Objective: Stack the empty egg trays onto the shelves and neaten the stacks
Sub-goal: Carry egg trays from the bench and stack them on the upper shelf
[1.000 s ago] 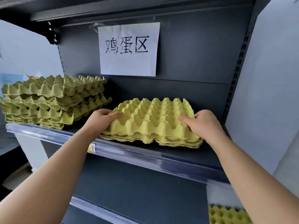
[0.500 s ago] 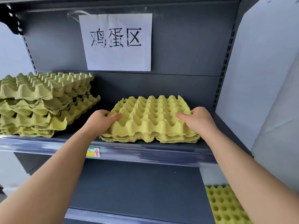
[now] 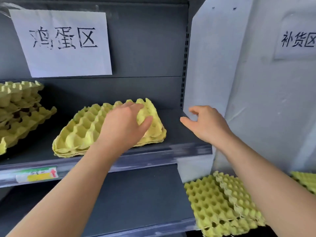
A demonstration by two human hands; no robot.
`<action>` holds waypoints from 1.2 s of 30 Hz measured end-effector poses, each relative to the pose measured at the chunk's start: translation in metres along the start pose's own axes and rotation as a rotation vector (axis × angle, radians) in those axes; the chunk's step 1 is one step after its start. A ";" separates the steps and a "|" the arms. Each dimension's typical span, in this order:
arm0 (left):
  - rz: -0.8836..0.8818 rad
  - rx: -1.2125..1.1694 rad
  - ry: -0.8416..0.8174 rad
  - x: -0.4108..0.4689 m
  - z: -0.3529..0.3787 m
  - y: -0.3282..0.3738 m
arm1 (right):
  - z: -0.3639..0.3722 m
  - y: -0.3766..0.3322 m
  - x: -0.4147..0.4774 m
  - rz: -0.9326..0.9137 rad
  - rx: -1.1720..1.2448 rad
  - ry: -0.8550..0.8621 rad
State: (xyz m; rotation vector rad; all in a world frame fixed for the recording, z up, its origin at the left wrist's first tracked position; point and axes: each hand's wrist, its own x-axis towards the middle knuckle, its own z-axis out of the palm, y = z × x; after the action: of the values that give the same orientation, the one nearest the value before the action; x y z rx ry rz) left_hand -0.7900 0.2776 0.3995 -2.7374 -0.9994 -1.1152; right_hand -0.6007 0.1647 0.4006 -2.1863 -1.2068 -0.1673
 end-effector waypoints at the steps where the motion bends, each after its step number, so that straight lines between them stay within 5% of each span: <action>1: 0.048 -0.034 -0.001 -0.001 0.009 0.019 | -0.007 0.017 -0.007 0.001 -0.022 0.012; 11: 0.342 -0.272 -0.170 -0.022 0.154 0.209 | -0.061 0.231 -0.061 0.191 -0.221 -0.030; 20: 0.220 -0.179 -0.565 -0.056 0.346 0.311 | -0.039 0.437 -0.077 0.387 -0.221 -0.220; 36: -0.255 0.004 -1.070 -0.082 0.614 0.319 | 0.130 0.677 -0.044 0.673 -0.056 -0.479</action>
State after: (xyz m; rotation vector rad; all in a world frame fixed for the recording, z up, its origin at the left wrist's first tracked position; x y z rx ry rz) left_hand -0.2720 0.1310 -0.0429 -3.2101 -1.3897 0.5079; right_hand -0.1083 -0.0514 -0.0335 -2.6354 -0.6206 0.6363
